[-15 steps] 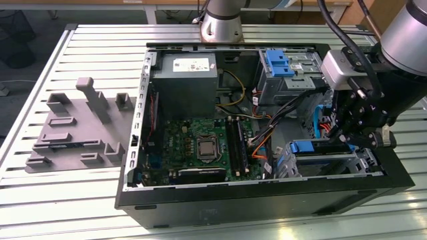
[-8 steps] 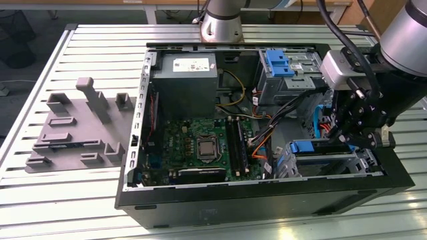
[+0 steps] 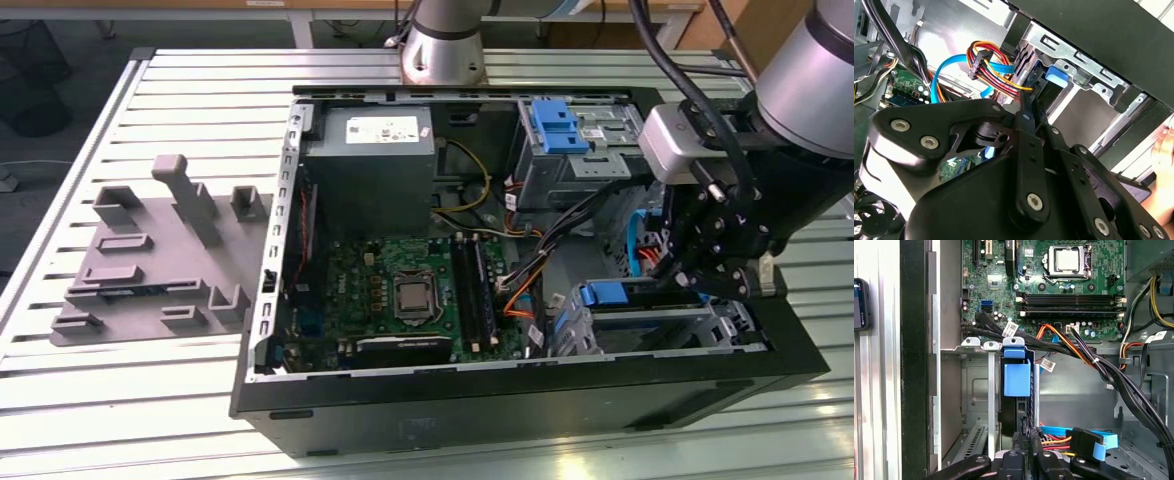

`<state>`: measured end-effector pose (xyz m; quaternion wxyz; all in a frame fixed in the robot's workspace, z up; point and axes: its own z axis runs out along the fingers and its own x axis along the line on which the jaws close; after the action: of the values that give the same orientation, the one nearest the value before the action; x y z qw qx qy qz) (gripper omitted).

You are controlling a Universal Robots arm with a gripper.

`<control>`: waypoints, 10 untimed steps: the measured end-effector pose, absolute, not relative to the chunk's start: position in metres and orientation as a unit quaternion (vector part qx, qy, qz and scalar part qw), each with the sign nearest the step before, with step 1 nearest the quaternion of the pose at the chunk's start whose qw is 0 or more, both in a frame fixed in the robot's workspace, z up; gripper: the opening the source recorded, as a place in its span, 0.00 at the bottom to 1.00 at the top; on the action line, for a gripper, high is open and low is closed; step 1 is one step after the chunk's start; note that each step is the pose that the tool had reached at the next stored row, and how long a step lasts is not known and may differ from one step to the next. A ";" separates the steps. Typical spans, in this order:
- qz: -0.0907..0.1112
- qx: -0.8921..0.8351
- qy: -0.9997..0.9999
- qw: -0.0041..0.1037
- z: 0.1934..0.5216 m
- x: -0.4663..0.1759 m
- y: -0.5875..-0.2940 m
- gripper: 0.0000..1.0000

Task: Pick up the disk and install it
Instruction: 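Insert the first disk wire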

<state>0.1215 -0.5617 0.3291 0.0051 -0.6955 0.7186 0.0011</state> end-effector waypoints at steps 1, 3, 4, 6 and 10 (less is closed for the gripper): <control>0.001 -0.695 0.719 0.005 0.329 0.121 -0.562 0.16; 0.001 -0.695 0.719 0.005 0.329 0.121 -0.562 0.16; 0.001 -0.695 0.719 0.005 0.329 0.121 -0.562 0.16; 0.002 -0.695 0.719 0.005 0.330 0.121 -0.562 0.18; 0.001 -0.695 0.719 0.005 0.338 0.121 -0.562 0.24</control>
<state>0.1215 -0.5617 0.3377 0.0052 -0.6954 0.7186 0.0014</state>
